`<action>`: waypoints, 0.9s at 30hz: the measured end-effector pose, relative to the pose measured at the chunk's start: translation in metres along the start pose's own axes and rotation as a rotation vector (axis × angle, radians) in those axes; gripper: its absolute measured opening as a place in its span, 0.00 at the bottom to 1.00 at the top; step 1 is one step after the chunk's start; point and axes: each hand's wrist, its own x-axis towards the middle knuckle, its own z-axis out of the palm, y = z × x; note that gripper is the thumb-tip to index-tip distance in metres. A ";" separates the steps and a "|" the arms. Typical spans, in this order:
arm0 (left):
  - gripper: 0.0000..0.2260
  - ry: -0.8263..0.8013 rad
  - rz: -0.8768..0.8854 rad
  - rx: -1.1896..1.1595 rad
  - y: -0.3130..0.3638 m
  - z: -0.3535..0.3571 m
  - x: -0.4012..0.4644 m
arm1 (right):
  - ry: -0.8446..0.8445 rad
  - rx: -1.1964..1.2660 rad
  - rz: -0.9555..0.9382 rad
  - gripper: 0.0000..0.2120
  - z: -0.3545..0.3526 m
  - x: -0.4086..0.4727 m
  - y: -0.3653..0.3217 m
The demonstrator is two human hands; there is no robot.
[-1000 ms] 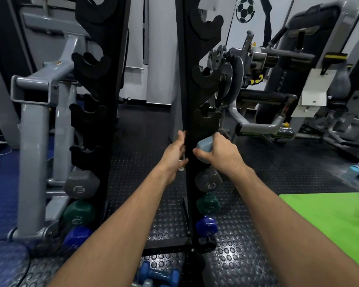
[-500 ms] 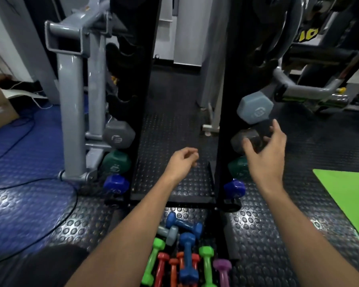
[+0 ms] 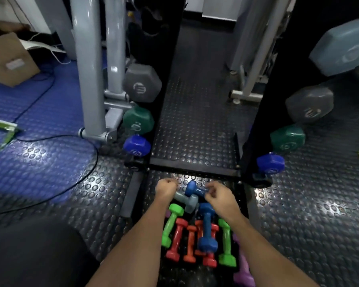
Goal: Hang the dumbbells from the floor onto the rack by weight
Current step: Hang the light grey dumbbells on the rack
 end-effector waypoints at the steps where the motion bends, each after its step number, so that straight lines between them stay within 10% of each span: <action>1: 0.07 0.018 0.004 0.014 -0.007 0.000 0.003 | -0.038 -0.013 -0.002 0.16 0.013 0.004 0.002; 12: 0.27 0.199 0.007 0.345 -0.031 -0.003 0.060 | -0.092 -0.154 -0.001 0.19 0.090 0.041 0.015; 18: 0.39 0.000 -0.143 0.411 -0.046 -0.002 0.112 | -0.023 -0.145 -0.059 0.16 0.099 0.059 0.022; 27: 0.21 -0.079 -0.082 0.324 -0.023 -0.006 0.110 | -0.088 -0.166 -0.085 0.17 0.099 0.075 0.020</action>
